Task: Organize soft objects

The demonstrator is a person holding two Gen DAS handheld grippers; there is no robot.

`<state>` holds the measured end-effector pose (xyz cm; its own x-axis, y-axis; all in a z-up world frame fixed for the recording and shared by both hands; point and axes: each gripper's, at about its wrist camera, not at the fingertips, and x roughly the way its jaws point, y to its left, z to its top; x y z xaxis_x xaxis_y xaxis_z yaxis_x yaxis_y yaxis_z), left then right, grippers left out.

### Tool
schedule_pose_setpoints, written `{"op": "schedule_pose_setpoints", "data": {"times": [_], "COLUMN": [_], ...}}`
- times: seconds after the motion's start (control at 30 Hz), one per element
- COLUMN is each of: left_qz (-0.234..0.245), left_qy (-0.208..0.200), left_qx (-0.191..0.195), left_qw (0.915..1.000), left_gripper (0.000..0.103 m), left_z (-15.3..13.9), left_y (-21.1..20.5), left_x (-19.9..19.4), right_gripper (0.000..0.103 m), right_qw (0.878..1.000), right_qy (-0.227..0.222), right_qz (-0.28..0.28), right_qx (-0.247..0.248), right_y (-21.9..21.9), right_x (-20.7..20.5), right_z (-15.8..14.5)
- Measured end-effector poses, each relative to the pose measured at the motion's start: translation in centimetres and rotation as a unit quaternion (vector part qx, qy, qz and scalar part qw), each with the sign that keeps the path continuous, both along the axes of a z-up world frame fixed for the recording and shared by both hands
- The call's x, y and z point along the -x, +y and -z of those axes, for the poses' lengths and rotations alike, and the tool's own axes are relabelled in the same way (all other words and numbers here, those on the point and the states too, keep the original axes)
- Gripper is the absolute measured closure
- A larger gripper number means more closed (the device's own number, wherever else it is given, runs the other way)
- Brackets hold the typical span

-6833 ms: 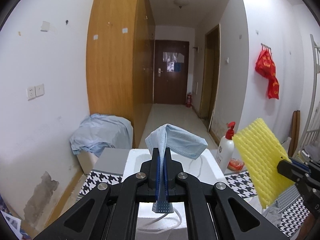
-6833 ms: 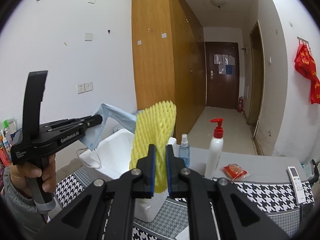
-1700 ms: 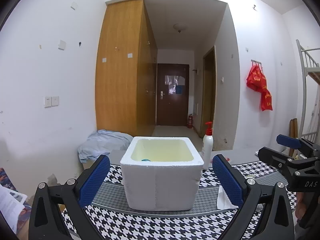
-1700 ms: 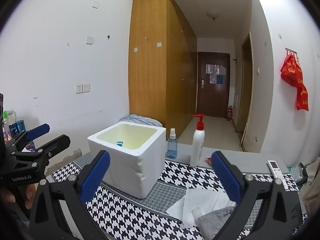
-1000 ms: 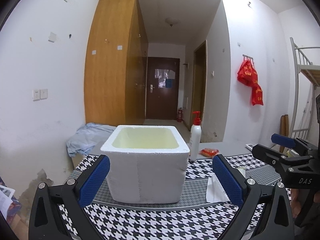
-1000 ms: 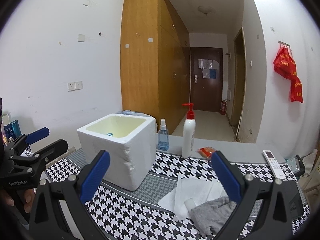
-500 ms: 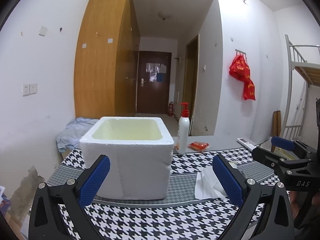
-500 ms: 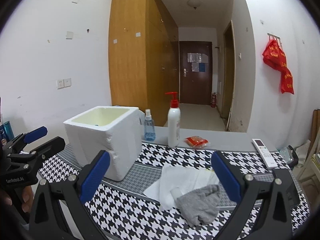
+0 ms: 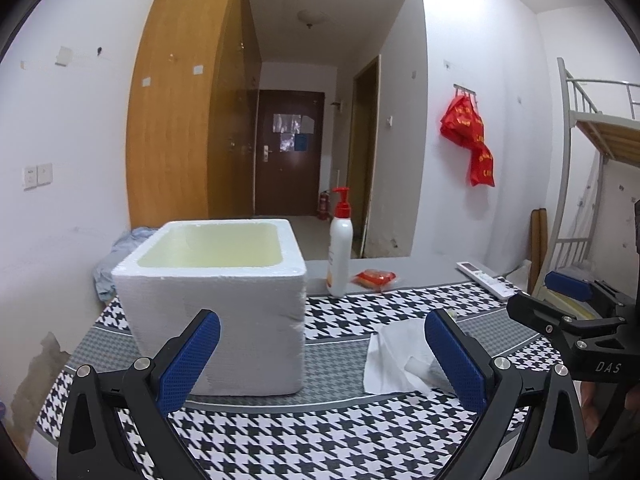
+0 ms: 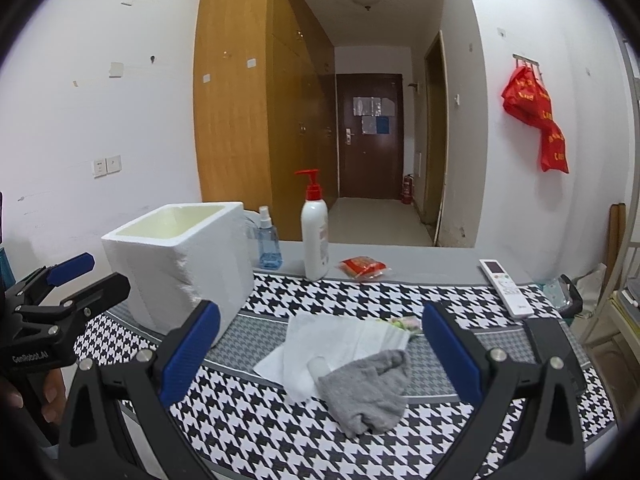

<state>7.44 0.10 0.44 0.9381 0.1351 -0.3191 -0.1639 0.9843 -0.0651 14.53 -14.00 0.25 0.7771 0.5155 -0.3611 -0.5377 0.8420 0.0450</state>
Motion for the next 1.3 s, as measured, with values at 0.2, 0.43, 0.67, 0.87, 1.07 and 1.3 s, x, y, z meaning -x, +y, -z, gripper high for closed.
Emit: {"op": "schedule_pose_setpoints", "data": {"times": [0.2, 0.43, 0.67, 0.87, 1.07, 1.3], "left_qz": [0.010, 0.022, 0.031, 0.034, 0.037, 0.039], "left_qy": [0.010, 0.021, 0.033, 0.045, 0.062, 0.077], "left_qx": [0.000, -0.001, 0.002, -0.001, 0.004, 0.007], "left_qw": [0.9999, 0.9995, 0.9990, 0.9984, 0.9974, 0.9962], "left_gripper": [0.001, 0.001, 0.001, 0.001, 0.001, 0.001], "left_z": [0.5, 0.9, 1.4, 2.0, 2.8, 3.6], "left_y": [-0.7, -1.6, -2.2, -2.6, -2.7, -2.9], "left_x": [-1.1, -2.3, -3.5, -4.2, -5.0, -6.0], "right_gripper": [0.001, 0.001, 0.001, 0.001, 0.001, 0.001], "right_qw": [1.000, 1.000, 0.999, 0.999, 0.998, 0.997], "right_qy": [0.011, 0.018, 0.028, 0.046, 0.056, 0.063], "right_qz": [0.009, 0.020, 0.029, 0.024, 0.022, 0.020], "right_qx": [0.000, 0.003, 0.008, 0.010, 0.017, 0.032], "right_y": [-1.0, -2.0, -2.7, -3.0, -3.1, -2.9], "right_x": [-0.6, -1.0, -1.6, -2.4, -3.1, -3.5], "right_z": [0.6, 1.0, 1.5, 2.3, 3.1, 3.9]}}
